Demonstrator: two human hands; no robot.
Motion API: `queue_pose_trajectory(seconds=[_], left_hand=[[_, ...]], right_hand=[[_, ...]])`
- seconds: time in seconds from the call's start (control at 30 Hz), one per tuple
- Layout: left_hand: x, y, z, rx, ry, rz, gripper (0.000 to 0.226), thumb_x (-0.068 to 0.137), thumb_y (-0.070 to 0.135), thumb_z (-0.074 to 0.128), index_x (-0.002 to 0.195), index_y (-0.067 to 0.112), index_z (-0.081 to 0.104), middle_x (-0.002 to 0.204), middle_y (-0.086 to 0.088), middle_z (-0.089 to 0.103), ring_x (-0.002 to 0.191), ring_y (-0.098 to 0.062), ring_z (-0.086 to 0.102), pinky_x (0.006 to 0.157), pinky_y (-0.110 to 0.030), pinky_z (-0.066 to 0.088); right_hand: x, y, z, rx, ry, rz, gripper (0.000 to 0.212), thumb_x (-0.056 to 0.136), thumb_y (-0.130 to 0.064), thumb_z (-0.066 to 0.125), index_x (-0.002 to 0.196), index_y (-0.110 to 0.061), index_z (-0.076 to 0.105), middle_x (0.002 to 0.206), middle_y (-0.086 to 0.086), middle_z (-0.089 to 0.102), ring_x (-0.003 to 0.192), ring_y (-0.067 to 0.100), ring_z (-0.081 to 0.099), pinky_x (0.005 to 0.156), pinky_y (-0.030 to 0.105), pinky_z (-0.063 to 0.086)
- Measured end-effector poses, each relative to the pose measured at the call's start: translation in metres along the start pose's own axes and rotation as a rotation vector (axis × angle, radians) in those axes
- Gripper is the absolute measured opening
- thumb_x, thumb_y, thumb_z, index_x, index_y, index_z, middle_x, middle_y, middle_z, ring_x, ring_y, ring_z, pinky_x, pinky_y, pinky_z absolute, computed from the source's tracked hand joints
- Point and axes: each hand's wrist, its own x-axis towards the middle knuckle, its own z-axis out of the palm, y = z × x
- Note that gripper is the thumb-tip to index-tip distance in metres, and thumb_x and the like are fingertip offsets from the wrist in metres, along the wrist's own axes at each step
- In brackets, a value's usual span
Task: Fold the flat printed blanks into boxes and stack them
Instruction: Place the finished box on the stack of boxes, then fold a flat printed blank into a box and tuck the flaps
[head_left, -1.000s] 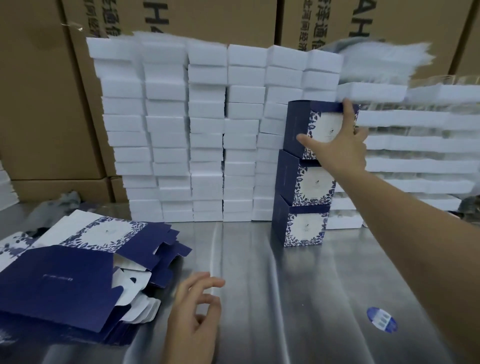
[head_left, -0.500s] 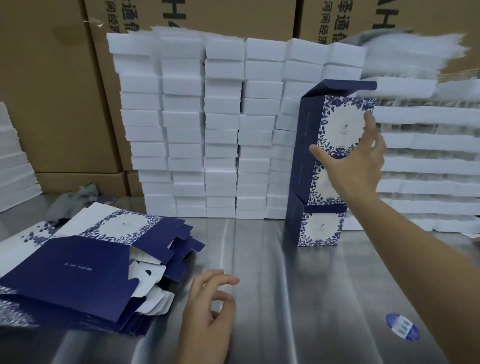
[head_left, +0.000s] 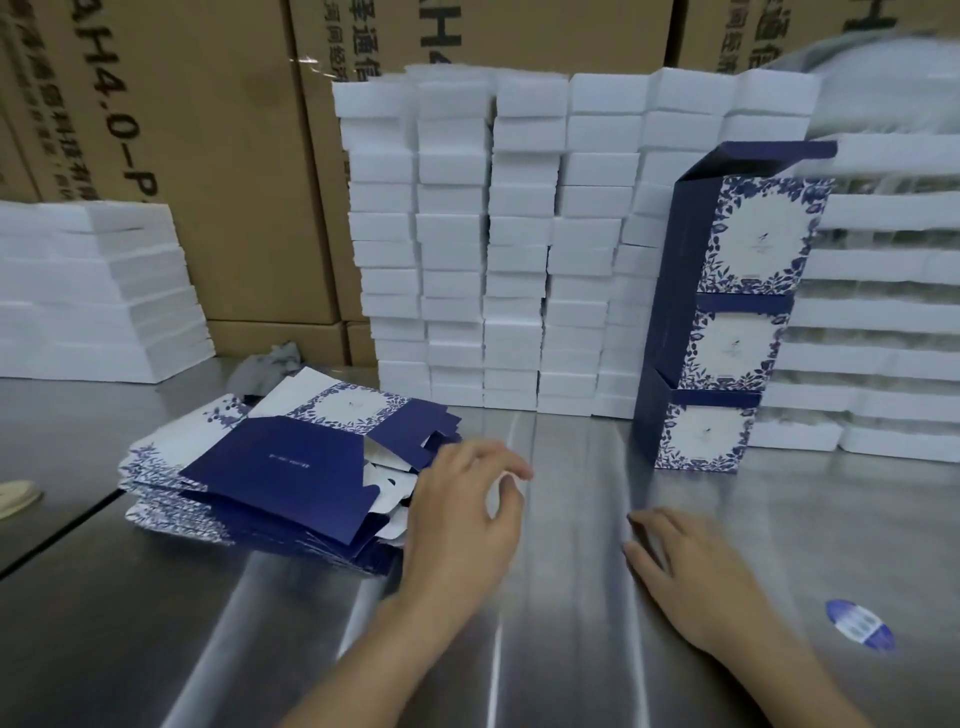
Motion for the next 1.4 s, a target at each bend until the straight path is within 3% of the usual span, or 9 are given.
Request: queue_pose_trajectory(seconds=[0.17, 0.37, 0.5, 0.67, 0.9, 1.03, 1.2, 1.33, 1.4], left_hand=[[0.074, -0.044, -0.051, 0.46, -0.12, -0.202, 0.049, 0.086, 0.018, 0.061, 0.132, 0.033, 0.061, 0.138, 0.005, 0.057, 0.136, -0.022, 0.043, 0.109, -0.044, 0.038], [0.104, -0.096, -0.082, 0.544, -0.46, -0.667, 0.081, 0.083, 0.03, 0.064, 0.153, 0.051, 0.027, 0.171, -0.002, 0.008, 0.159, -0.041, -0.007, 0.116, -0.081, 0.006], [0.094, -0.107, -0.086, 0.548, -0.514, -0.626, 0.078, 0.087, 0.017, 0.064, 0.157, 0.038, 0.035, 0.163, -0.009, 0.02, 0.137, -0.041, 0.045, 0.111, -0.061, 0.043], [0.105, -0.056, -0.11, 0.56, -0.113, -0.394, 0.043, 0.08, 0.016, 0.071, 0.121, 0.029, 0.074, 0.114, -0.005, 0.072, 0.092, -0.028, 0.066, 0.078, -0.037, 0.057], [0.088, 0.048, -0.153, -0.178, 0.445, -0.139, 0.022, 0.078, 0.027, 0.065, 0.092, 0.041, 0.076, 0.089, 0.029, 0.075, 0.088, 0.009, 0.07, 0.078, -0.022, 0.059], [0.053, 0.069, -0.106, -0.687, 0.563, -0.217, 0.029, 0.074, 0.011, 0.055, 0.089, 0.028, 0.071, 0.08, 0.013, 0.069, 0.077, -0.011, 0.061, 0.065, -0.027, 0.047], [-0.004, 0.059, -0.018, -0.96, 0.518, -0.532, 0.041, 0.084, -0.002, 0.052, 0.095, 0.03, 0.076, 0.084, 0.004, 0.076, 0.079, -0.023, 0.068, 0.058, -0.029, 0.055], [-0.038, 0.049, 0.021, -1.019, 0.418, -0.688, 0.053, 0.082, 0.008, 0.064, 0.109, 0.053, 0.074, 0.107, 0.013, 0.079, 0.105, -0.025, 0.073, 0.097, -0.052, 0.057], [-0.042, 0.04, 0.03, -1.049, 0.334, -0.668, 0.057, 0.091, -0.003, 0.068, 0.142, 0.022, 0.062, 0.133, -0.011, 0.071, 0.125, -0.041, 0.066, 0.105, -0.063, 0.053]], right_hand=[[-0.034, -0.006, -0.004, 0.004, -0.023, 0.036, 0.049, 0.106, -0.057, 0.043, 0.151, -0.038, 0.048, 0.157, -0.01, 0.044, 0.146, 0.015, 0.042, 0.12, 0.032, 0.031], [-0.062, -0.012, -0.008, 0.005, -0.012, 0.036, 0.051, 0.105, -0.061, 0.041, 0.152, -0.042, 0.045, 0.16, -0.015, 0.039, 0.148, 0.011, 0.039, 0.12, 0.029, 0.03], [-0.062, -0.011, -0.01, 0.036, -0.005, 0.043, 0.05, 0.104, -0.061, 0.044, 0.149, -0.041, 0.049, 0.159, -0.014, 0.042, 0.147, 0.013, 0.041, 0.119, 0.03, 0.032], [-0.064, -0.008, -0.01, 0.083, -0.009, 0.027, 0.047, 0.101, -0.06, 0.051, 0.143, -0.041, 0.056, 0.156, -0.014, 0.047, 0.144, 0.014, 0.046, 0.118, 0.031, 0.035], [-0.061, -0.007, -0.01, 0.126, 0.021, 0.004, 0.039, 0.1, -0.055, 0.058, 0.135, -0.039, 0.062, 0.143, -0.014, 0.057, 0.134, 0.014, 0.053, 0.112, 0.029, 0.039], [-0.064, -0.014, -0.014, 0.386, 0.096, 0.02, 0.031, 0.098, -0.048, 0.064, 0.128, -0.041, 0.065, 0.122, -0.017, 0.067, 0.115, 0.008, 0.064, 0.096, 0.021, 0.047], [-0.071, -0.03, -0.022, 0.824, 0.233, 0.025, 0.044, 0.097, -0.064, 0.052, 0.14, -0.054, 0.055, 0.116, -0.018, 0.072, 0.105, 0.0, 0.068, 0.097, 0.035, 0.056], [-0.075, -0.042, -0.025, 0.943, 0.163, -0.017, 0.063, 0.088, -0.08, 0.048, 0.149, -0.066, 0.036, 0.128, -0.026, 0.064, 0.115, -0.006, 0.064, 0.095, 0.019, 0.051], [-0.076, -0.048, -0.026, 0.91, 0.093, -0.063, 0.074, 0.085, -0.086, 0.051, 0.152, -0.069, 0.027, 0.139, -0.034, 0.055, 0.12, -0.012, 0.059, 0.097, 0.011, 0.046]])
